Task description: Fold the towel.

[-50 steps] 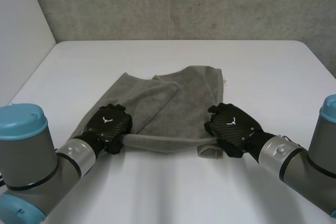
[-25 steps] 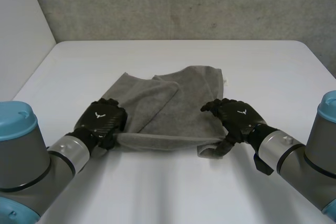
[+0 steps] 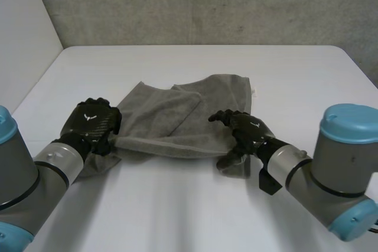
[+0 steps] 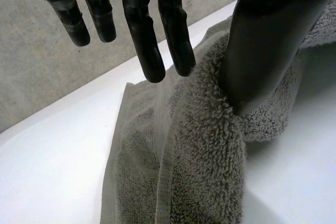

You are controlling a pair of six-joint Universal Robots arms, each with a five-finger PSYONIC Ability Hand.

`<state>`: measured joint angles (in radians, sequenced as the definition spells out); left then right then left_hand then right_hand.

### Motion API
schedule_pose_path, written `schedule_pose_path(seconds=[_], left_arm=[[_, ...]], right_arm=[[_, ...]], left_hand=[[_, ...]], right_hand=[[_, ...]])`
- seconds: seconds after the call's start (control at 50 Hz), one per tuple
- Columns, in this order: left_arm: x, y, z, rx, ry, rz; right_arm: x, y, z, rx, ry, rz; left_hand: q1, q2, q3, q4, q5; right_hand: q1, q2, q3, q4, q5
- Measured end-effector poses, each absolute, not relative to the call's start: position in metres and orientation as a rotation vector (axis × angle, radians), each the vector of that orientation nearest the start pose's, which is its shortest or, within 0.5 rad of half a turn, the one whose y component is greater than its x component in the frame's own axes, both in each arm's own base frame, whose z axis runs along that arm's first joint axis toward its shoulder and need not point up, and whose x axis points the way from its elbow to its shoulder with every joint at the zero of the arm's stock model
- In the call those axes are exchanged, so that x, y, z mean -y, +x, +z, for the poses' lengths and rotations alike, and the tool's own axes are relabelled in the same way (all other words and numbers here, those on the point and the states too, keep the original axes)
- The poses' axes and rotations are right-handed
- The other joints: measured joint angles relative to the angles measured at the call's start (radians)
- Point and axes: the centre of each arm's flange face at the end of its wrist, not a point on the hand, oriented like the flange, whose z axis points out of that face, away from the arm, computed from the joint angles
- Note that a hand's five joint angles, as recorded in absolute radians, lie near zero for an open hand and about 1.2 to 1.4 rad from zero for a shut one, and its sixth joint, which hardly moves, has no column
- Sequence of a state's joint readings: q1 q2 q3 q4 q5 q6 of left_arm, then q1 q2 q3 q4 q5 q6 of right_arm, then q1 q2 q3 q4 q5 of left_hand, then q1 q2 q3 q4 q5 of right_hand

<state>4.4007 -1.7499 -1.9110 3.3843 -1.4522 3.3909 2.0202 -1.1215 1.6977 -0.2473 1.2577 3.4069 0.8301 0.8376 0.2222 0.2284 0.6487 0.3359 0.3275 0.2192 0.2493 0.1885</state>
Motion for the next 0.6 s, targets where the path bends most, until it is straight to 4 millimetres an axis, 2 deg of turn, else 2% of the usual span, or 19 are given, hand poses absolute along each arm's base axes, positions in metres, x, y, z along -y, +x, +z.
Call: schedule_pose_path(seconds=[0.18, 0.36, 0.46, 0.6], left_arm=[[0.242, -0.217, 0.179, -2.474, 0.788, -1.959], [0.252, -0.205, 0.186, -2.449, 0.711, -1.975], [0.255, -0.199, 0.191, -2.428, 0.679, -1.989], [0.26, -0.191, 0.194, -2.414, 0.638, -1.99]], right_arm=[[0.245, 0.303, 0.131, -2.119, -0.379, -1.402], [0.252, 0.294, 0.124, -2.142, -0.382, -1.524], [0.257, 0.286, 0.128, -2.141, -0.352, -1.579], [0.273, 0.268, 0.154, -2.09, -0.273, -1.675]], left_hand=[[0.0, 0.0, 0.0, 0.0, 0.0], [0.0, 0.0, 0.0, 0.0, 0.0], [0.0, 0.0, 0.0, 0.0, 0.0], [0.0, 0.0, 0.0, 0.0, 0.0]], right_hand=[[0.0, 0.0, 0.0, 0.0, 0.001], [0.0, 0.0, 0.0, 0.0, 0.005], [0.0, 0.0, 0.0, 0.0, 0.005], [0.0, 0.0, 0.0, 0.0, 0.005]])
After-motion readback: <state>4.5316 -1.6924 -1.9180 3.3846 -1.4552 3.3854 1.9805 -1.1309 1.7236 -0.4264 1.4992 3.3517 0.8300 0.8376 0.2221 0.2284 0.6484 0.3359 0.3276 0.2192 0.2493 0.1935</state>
